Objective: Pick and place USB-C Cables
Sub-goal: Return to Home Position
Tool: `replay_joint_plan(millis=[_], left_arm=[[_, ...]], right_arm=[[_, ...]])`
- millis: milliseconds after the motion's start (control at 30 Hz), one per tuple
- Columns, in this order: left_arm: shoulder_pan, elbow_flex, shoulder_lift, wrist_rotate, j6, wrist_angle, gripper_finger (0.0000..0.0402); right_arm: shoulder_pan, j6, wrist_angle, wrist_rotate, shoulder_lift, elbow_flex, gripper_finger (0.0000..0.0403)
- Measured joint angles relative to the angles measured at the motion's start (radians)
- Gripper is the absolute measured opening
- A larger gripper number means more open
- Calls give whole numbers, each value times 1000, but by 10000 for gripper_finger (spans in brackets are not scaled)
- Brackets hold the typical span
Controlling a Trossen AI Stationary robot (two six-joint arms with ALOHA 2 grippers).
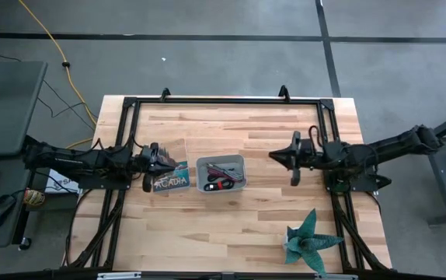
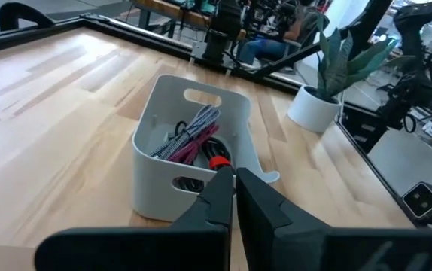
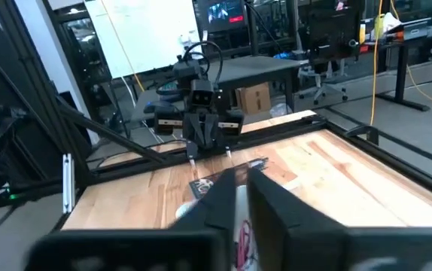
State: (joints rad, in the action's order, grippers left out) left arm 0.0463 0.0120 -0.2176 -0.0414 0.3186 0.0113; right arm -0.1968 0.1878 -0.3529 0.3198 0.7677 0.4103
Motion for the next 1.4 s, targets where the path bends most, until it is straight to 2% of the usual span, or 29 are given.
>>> replay_joint_plan(millis=[33, 133, 367, 633, 800, 967, 1267, 1400], left_arm=[[0, 0, 0, 0, -5, 0, 1], [0, 0, 0, 0, -14, 0, 1], [0, 0, 0, 0, -15, 0, 3], [0, 0, 0, 0, -15, 1, 3], [0, 0, 0, 0, -15, 1, 3], [0, 0, 0, 0, -15, 1, 3], [0, 0, 0, 0, -15, 1, 3], [0, 0, 0, 0, -15, 1, 3]], right_arm=[[-1, -4, 27, -4, -31, 0, 14], [-7, 12, 112, -7, -129, 0, 20], [-7, 14, 321, -45, -327, 0, 5], [-7, 21, 470, -95, -486, 0, 1], [-7, 16, 352, -167, -539, -110, 0], [15, 3, 255, -181, -605, -238, 0], [102, 18, 349, -245, -767, -269, 0], [112, 13, 357, -247, -757, -270, 0]])
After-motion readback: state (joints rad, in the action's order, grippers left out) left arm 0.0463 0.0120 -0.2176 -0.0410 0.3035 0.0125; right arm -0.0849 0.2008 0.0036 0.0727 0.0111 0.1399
